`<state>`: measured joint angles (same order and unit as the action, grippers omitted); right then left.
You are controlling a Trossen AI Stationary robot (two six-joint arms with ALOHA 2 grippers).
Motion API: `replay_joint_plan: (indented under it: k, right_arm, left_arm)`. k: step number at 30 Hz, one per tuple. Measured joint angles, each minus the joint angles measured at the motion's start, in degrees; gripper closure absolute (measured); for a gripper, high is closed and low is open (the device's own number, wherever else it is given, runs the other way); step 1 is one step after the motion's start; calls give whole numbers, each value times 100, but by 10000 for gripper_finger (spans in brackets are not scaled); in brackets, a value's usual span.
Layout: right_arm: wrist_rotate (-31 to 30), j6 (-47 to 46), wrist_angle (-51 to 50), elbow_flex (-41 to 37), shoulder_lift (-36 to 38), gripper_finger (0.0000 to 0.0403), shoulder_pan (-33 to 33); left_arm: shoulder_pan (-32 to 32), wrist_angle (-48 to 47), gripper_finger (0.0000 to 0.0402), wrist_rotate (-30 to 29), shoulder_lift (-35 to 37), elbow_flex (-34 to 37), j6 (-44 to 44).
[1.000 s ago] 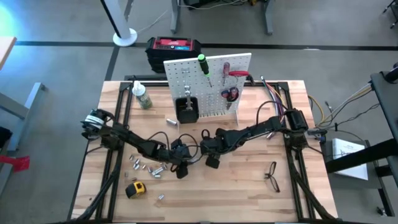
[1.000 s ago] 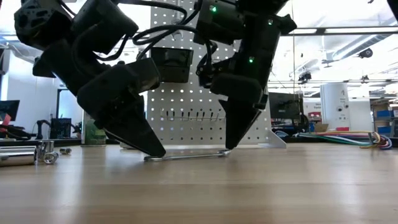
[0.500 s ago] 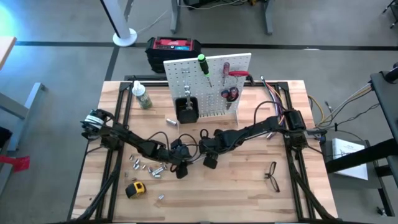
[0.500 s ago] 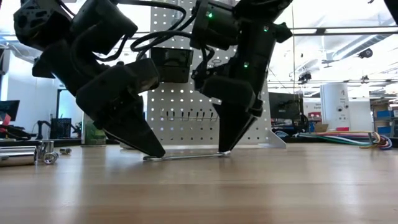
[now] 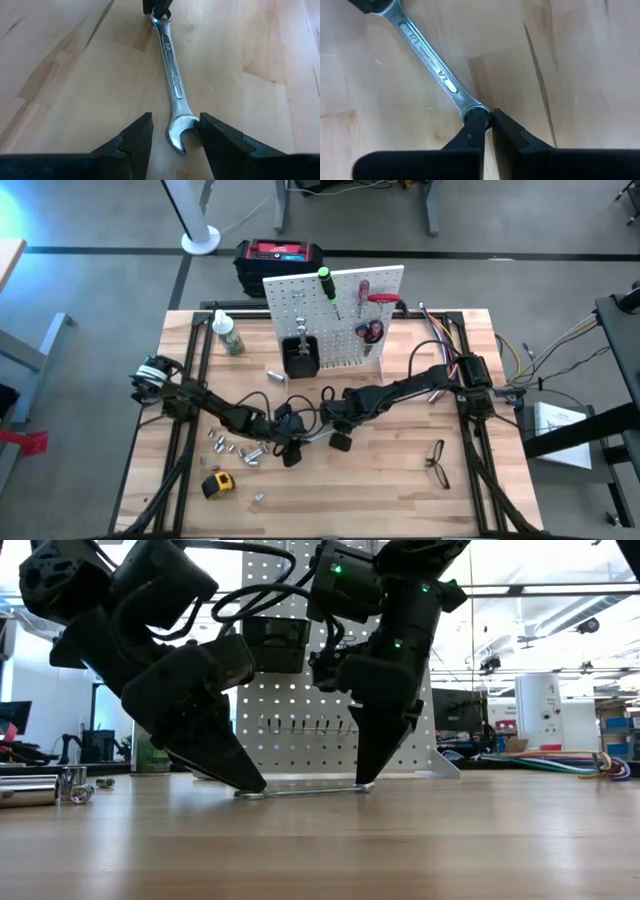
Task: Hang tools onto peg board
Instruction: Hang the silver wrench on the pegboard
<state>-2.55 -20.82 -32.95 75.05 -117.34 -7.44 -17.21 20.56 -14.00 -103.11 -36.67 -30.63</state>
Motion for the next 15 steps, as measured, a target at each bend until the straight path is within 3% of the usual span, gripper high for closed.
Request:
replay_joint_plan:
  k: [7,15]
  right_arm:
    - [-466,409,-4,-5,-13,401,-133]
    - [-2768,613,-308,-74,44,401,-929]
  left_arm:
    - [-50,0,246,77,19,6,-29]
    - [-181,-170,246,286,450,140,-40]
